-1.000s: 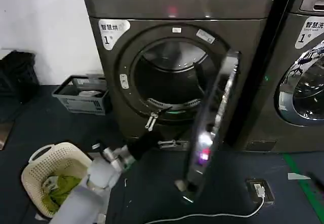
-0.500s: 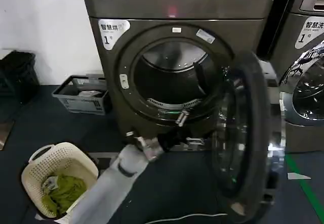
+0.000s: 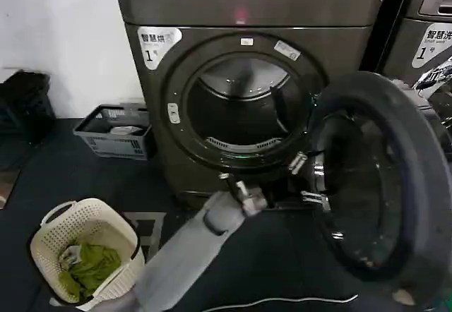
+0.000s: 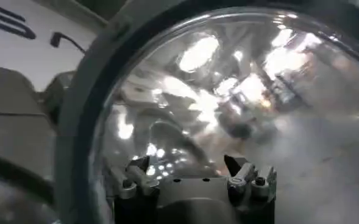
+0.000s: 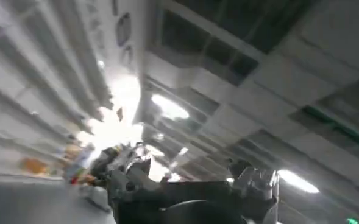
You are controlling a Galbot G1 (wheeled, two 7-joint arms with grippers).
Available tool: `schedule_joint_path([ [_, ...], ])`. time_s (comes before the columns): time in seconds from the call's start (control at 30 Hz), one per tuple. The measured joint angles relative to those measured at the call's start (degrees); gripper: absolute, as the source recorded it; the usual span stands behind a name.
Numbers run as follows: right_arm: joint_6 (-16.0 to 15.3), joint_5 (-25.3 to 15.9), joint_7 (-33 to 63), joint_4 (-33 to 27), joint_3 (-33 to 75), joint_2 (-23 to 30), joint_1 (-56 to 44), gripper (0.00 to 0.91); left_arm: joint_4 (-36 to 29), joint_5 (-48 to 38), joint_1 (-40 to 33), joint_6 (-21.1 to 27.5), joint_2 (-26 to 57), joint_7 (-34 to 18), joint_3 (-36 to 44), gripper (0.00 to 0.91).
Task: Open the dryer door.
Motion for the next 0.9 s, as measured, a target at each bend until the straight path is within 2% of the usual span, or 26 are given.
schedule_joint_path([
  [0.17, -1.3, 1.5, 1.6, 0.6, 4.4, 1.4, 1.8, 0.907, 3.2, -0.2, -3.1, 0.7, -3.2, 0.0, 3.2, 0.907],
  [0.43, -5.0, 3.6, 3.4, 2.3, 7.6, 3.9, 2.3, 0.907, 10.5, -1.1, -8.8, 1.0, -8.4, 0.1, 8.1, 0.907],
  [0.73, -13.9, -4.6, 12.8, 0.0, 13.2, 2.9, 3.8, 0.907, 18.8, -1.6, -15.2, 2.6, -13.8, 0.1, 10.7, 0.907],
  [0.8, -15.0, -6.4, 14.0, -0.3, 14.2, 3.4, 4.0, 0.907, 20.2, -1.7, -15.8, 3.5, -14.5, 0.1, 10.8, 0.907],
  [0.9, -14.1, -6.3, 15.6, -0.7, 15.1, 3.6, 3.8, 0.907, 22.5, -1.4, -16.9, 4.7, -14.4, 0.1, 11.0, 0.907],
])
